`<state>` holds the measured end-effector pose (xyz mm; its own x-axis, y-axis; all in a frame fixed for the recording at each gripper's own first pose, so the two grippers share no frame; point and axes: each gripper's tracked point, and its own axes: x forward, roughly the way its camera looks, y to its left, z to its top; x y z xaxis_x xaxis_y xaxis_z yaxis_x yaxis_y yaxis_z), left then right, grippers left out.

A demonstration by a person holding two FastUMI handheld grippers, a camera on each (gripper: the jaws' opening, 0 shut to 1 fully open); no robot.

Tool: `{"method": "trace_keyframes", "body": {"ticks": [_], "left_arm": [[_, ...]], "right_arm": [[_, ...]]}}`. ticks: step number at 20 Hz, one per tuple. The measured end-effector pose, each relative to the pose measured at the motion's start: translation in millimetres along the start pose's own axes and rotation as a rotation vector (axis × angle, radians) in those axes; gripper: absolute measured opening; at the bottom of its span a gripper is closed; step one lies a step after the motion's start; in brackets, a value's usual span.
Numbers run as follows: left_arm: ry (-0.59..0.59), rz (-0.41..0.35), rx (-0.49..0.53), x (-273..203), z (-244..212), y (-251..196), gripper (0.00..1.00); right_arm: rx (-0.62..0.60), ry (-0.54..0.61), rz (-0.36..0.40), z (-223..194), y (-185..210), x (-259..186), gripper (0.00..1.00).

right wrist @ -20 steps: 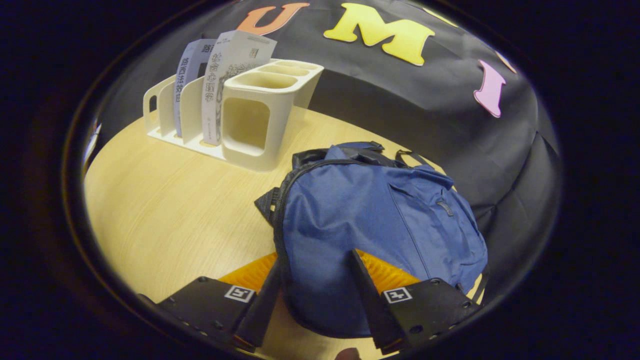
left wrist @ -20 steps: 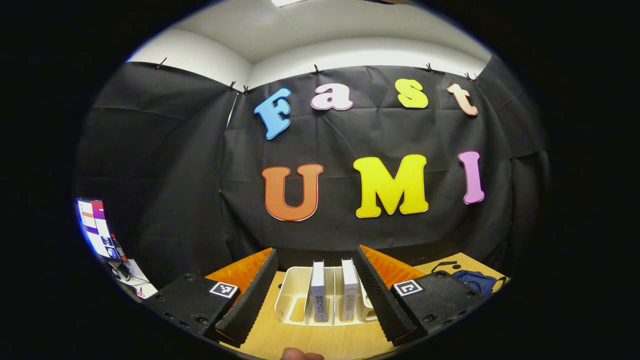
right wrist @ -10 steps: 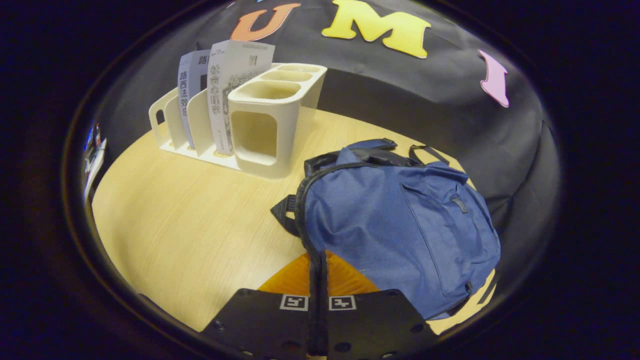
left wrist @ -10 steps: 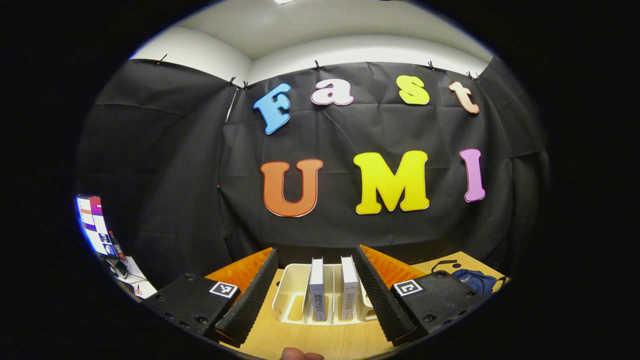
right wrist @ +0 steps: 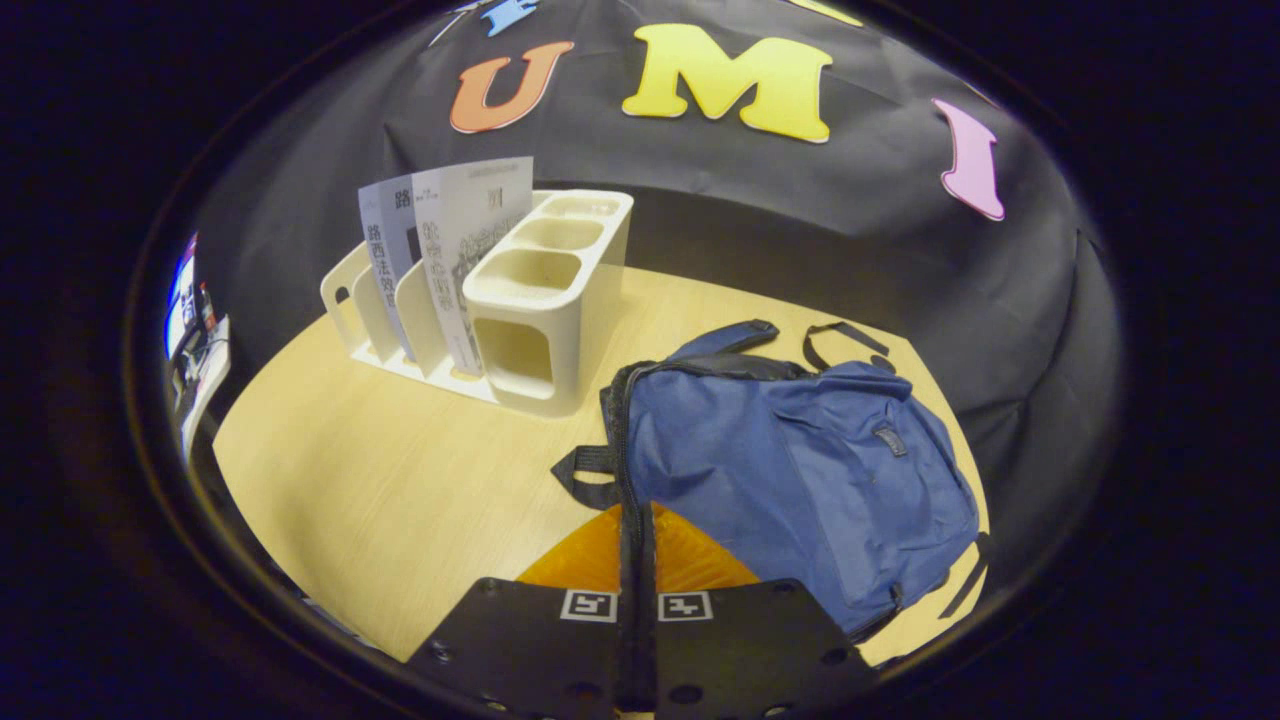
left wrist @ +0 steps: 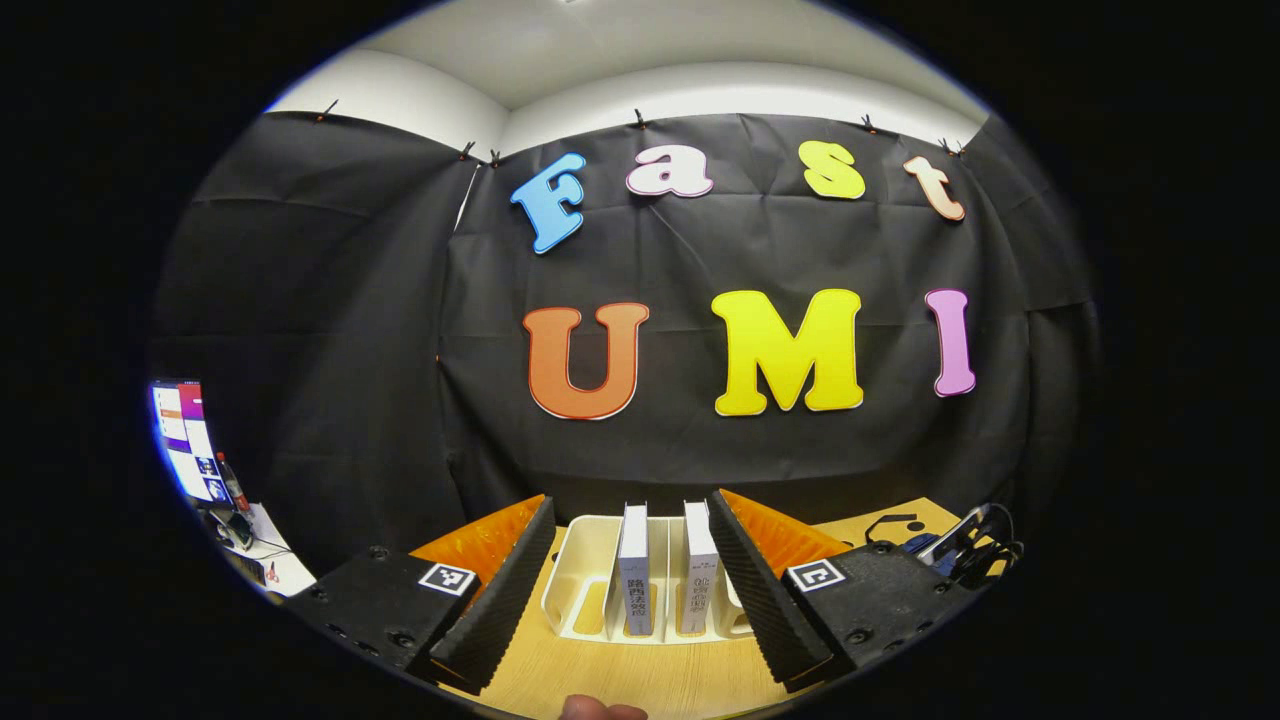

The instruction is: Open the schoolbag, grab two books from the bookshelf and put them into the schoolbag.

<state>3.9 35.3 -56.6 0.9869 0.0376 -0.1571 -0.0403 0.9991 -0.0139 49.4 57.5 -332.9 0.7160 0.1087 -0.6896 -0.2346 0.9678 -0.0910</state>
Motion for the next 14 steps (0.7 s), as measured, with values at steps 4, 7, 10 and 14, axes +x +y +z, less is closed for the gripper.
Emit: {"method": "trace_keyframes", "body": {"ticks": [4, 7, 10, 14], "left_arm": [[0.028, -0.009, -0.01, 6, -9, -7, 0.97], [0.046, -0.02, -0.027, 13, -13, -13, 0.97], [0.073, -0.033, -0.026, 24, -19, -21, 0.98], [0.117, -0.061, -0.036, 44, -23, -33, 0.98]], "right_arm": [[-0.031, -0.033, -0.04, 21, -28, -25, 0.0], [-0.054, -0.059, -0.074, 37, -52, -44, 0.0], [-0.056, -0.083, -0.104, 52, -79, -62, 0.0], [-0.031, -0.1, -0.151, 66, -121, -79, 0.0]]}}
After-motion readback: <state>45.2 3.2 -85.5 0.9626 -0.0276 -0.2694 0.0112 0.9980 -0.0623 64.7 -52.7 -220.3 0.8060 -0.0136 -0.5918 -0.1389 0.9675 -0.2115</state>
